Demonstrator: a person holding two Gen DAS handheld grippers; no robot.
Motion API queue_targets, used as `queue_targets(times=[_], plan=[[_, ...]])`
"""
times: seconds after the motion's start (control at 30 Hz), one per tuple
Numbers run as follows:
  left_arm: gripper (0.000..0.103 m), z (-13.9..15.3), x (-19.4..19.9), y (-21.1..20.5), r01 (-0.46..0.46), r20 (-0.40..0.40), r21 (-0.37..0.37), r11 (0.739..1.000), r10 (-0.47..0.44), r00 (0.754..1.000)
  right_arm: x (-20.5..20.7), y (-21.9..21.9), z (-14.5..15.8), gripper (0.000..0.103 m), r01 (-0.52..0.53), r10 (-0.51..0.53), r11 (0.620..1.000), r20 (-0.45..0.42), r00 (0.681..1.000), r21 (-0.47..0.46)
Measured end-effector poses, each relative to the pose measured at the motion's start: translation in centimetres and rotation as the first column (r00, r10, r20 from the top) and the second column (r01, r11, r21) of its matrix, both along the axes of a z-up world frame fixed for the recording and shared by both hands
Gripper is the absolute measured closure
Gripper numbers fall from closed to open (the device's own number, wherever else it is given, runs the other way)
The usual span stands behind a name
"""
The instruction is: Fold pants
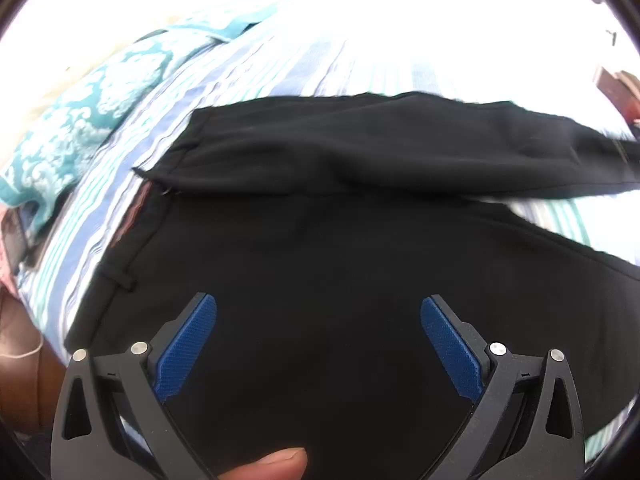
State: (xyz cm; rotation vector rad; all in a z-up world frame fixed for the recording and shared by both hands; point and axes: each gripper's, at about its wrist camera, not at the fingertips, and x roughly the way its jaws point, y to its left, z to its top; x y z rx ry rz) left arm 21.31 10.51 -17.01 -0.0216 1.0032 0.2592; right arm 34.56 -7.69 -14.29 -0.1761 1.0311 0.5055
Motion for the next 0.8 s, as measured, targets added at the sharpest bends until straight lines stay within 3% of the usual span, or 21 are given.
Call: queue_targets(times=[0.2, 0.33, 0.47, 0.6, 0.8], plan=[[0.001, -0.5, -0.5, -3.3, 0.079, 0.006, 0.034, 0.996, -0.079, 0.997, -11.6, -5.9, -0.4, 0.001, 0.143, -0.141, 0.988, 0.04, 0.989, -0.056], [0.001, -1.5, -0.7, -5.1, 0.124, 0.002, 0.06, 0.991, -0.124, 0.992, -16.2, -8.4, -1.0, 0.001, 0.206, -0.202, 0.974, 0.049, 0.978, -0.098], [0.001, -2.8, -0.9, -6.5, 0.162, -0.019, 0.079, 0.984, -0.161, 0.987, -17.6, -9.7, -2.4, 0.001, 0.237, -0.233, 0.965, 0.054, 0.971, -0.108], [0.0, -3.3, -1.0, -6.8, 0.145, -0.012, 0.066, 0.987, -0.144, 0.989, -17.7, -10.3, -4.8, 0.001, 0.273, -0.271, 0.951, 0.036, 0.962, -0.143], [0.0, -3.9, -0.6, -4.6, 0.102, -0.018, -0.075, 0.992, -0.103, 0.994, -18.1, -10.6, -6.1, 0.0, 0.299, -0.296, 0.946, 0.04, 0.954, -0.124]])
